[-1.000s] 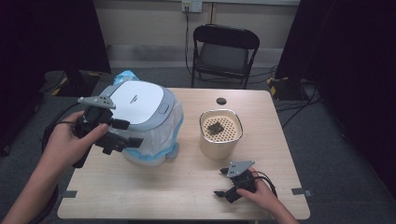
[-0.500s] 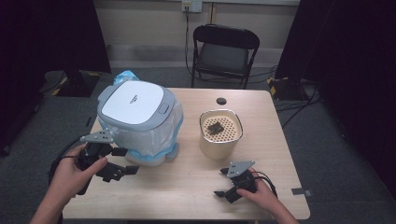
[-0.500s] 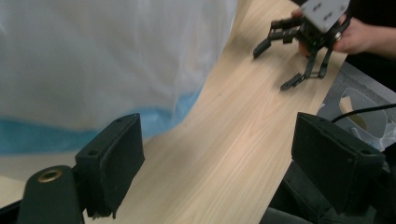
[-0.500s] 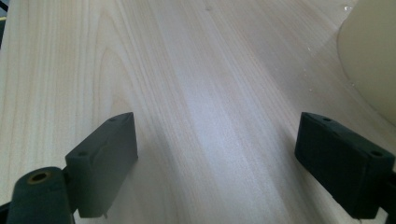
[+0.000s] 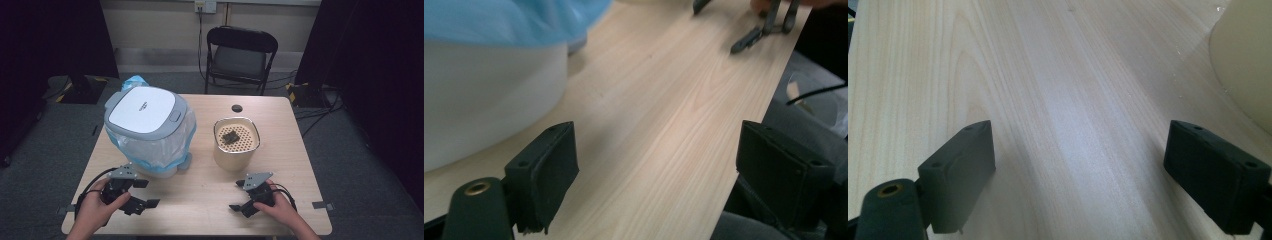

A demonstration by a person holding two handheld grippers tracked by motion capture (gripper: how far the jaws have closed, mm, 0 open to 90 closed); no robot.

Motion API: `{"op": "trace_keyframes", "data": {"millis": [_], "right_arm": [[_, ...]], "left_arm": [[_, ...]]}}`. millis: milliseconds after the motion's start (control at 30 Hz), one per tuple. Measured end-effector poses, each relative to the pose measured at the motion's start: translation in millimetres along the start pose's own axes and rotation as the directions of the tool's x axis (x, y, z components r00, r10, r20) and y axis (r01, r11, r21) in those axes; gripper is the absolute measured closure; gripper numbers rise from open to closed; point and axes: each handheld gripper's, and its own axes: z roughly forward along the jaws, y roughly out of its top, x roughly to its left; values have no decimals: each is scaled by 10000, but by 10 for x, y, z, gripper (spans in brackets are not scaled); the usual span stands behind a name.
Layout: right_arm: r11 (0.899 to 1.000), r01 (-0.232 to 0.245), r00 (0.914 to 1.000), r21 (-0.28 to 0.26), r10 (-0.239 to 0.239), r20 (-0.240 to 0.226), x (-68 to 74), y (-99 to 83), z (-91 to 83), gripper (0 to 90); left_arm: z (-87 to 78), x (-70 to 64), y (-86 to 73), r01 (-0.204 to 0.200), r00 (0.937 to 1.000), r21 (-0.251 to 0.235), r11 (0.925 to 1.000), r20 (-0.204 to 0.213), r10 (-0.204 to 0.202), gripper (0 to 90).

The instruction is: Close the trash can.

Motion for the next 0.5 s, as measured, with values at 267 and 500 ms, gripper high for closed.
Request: {"op": "trace_keyframes", "data": {"millis": [267,500], "right_arm": [[10000,-12,10000,-20,12,-35,0,-1,2,123],[10000,0,10000,-4,0,-1,0,0,0,123]], "left_arm": [[334,-79,-119,-611,9976,227,9979,353,602,165],[550,-136,-172,-839,9950,293,9960,563,821,165]]}}
